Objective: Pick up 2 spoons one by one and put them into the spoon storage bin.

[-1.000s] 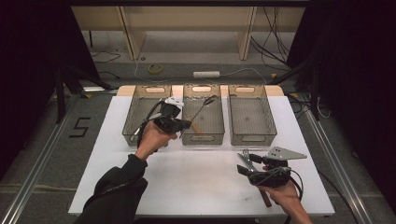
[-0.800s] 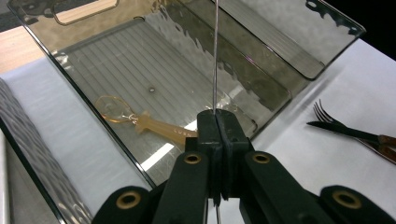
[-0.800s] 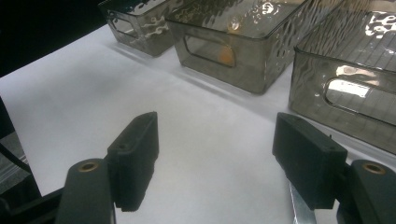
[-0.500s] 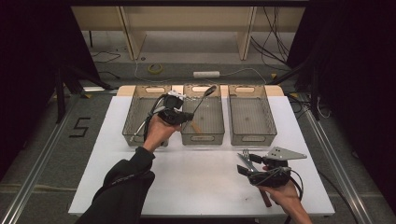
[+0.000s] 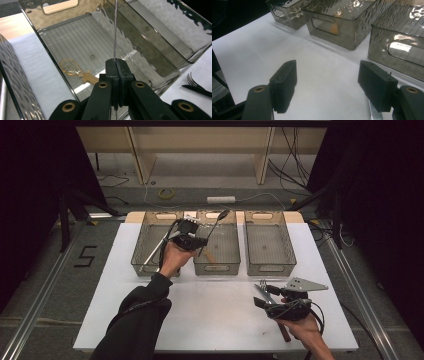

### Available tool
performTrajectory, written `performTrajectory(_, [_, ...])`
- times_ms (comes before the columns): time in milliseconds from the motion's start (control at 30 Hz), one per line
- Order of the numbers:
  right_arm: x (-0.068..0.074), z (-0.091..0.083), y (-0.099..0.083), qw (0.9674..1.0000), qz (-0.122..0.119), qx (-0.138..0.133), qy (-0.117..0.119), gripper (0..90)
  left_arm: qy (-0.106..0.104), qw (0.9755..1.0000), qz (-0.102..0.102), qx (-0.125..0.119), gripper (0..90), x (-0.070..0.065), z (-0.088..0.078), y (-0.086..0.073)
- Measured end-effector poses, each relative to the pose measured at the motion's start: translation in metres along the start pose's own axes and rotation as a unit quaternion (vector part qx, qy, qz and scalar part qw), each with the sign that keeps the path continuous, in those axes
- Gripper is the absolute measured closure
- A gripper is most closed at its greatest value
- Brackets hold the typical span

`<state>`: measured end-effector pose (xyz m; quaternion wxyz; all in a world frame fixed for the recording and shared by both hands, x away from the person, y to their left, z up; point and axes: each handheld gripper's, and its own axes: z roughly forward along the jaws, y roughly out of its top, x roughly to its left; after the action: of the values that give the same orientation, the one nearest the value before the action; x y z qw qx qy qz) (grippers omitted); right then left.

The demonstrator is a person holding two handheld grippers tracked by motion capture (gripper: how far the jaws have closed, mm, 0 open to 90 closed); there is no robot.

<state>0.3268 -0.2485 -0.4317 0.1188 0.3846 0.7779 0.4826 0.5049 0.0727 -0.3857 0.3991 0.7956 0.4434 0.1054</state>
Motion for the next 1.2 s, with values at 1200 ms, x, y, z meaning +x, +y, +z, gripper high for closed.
performTrajectory(1200, [0.000,0.000,0.000,1.0000,0.001,-0.001,0.001,32.5,0.016,0.9990,-0.027,0.030,71.2,0.004,0.032,-0.003])
